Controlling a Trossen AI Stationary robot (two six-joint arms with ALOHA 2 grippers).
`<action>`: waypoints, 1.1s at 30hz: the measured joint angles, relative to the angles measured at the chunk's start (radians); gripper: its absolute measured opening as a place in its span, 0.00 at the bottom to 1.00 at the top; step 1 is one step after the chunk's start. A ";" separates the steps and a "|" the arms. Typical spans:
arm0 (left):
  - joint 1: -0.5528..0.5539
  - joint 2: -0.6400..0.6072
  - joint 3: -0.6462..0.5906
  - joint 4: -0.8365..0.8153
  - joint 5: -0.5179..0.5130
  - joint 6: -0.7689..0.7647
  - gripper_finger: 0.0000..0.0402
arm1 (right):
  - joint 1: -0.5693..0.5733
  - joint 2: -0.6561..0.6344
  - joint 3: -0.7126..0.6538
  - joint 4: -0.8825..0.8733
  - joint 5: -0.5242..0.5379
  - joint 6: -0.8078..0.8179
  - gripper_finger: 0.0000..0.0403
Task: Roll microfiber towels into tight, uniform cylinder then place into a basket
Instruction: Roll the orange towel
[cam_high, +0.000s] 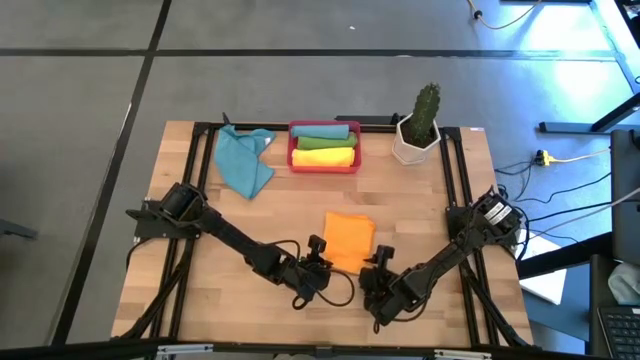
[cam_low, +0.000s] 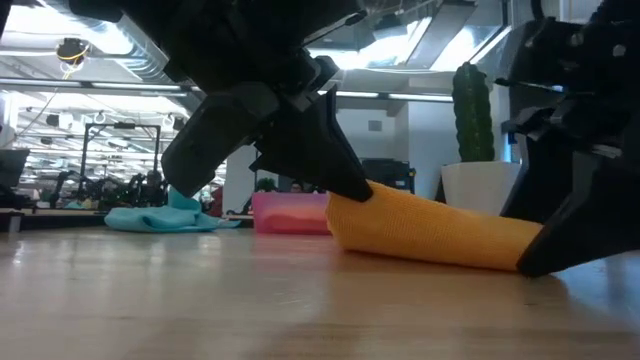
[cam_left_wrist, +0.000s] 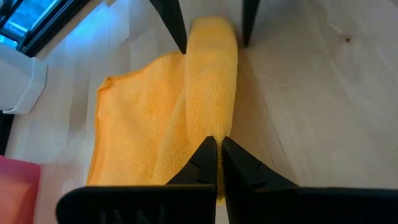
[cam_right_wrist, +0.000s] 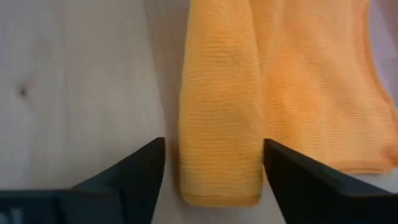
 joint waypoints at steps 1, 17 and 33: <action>0.000 0.000 0.000 0.000 0.000 0.000 0.00 | 0.000 0.000 0.000 -0.014 0.001 -0.001 0.62; 0.000 0.000 0.000 -0.031 0.017 -0.034 0.00 | 0.050 0.001 -0.001 -0.030 0.010 0.062 0.04; 0.069 -0.065 -0.002 -0.063 0.363 -0.099 0.00 | 0.068 -0.063 -0.001 0.113 -0.102 0.102 0.01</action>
